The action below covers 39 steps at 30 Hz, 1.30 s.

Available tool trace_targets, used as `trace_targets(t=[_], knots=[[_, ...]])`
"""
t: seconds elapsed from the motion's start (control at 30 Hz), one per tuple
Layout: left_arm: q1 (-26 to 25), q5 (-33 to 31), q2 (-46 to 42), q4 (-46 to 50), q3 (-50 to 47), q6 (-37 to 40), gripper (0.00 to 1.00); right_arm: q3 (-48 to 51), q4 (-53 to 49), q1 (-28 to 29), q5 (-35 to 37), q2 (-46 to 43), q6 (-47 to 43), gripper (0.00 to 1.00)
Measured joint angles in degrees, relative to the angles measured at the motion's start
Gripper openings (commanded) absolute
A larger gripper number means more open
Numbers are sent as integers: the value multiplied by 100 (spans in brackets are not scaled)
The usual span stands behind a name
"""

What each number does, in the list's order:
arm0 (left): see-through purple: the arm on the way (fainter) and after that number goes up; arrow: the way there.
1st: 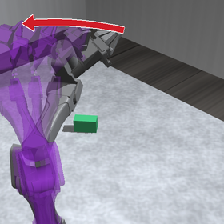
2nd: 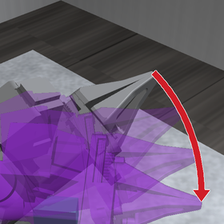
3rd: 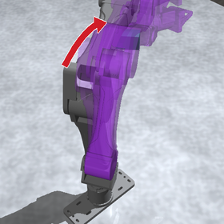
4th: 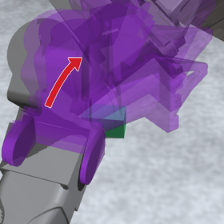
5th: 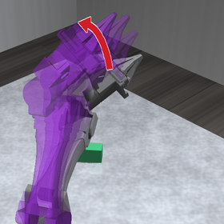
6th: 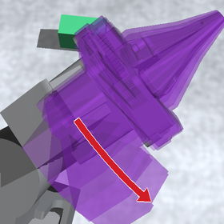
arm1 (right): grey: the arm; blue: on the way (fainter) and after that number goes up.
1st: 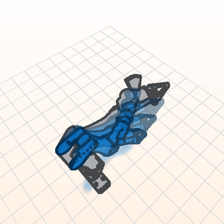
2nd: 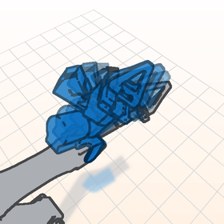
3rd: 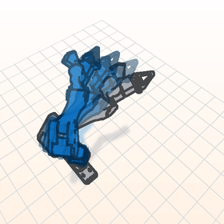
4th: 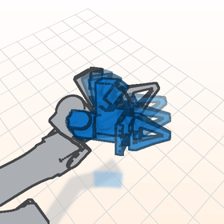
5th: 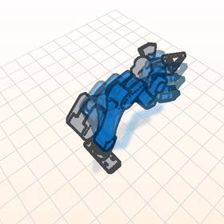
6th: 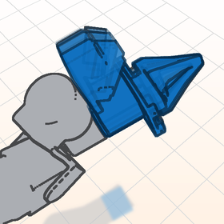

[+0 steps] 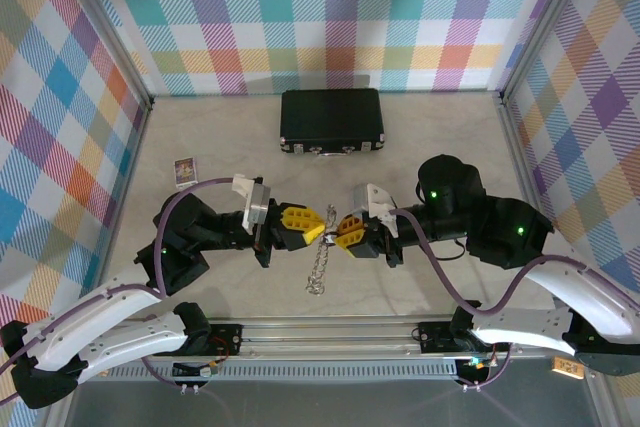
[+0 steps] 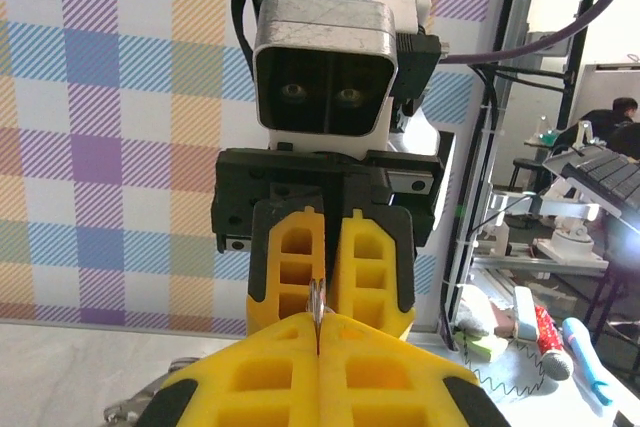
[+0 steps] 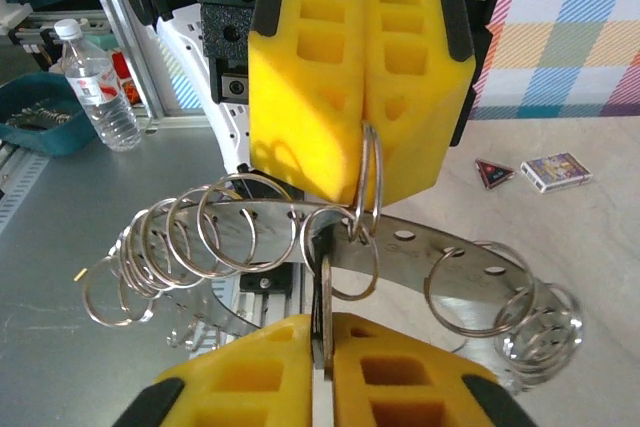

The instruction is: Put the keys on the keyring

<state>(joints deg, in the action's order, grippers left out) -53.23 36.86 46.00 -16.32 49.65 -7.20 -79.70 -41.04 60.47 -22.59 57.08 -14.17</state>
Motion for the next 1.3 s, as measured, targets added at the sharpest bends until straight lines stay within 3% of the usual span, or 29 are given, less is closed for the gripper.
trace_targets(t=[0.1,0.9,0.97,1.1,1.3], knots=[[0,17,0,-55,-2,-61,0,7,31,0,-2,-11,-2,0],[0,107,42,-352,-157,-264,0,-87,-227,0,-103,286,-20,0],[0,107,42,-358,-157,-262,0,-87,-243,0,-76,249,-17,7],[2,127,42,-380,-157,-262,0,-4,-208,0,28,48,11,29],[0,168,42,-380,-157,-264,0,260,-96,0,68,-245,127,41]])
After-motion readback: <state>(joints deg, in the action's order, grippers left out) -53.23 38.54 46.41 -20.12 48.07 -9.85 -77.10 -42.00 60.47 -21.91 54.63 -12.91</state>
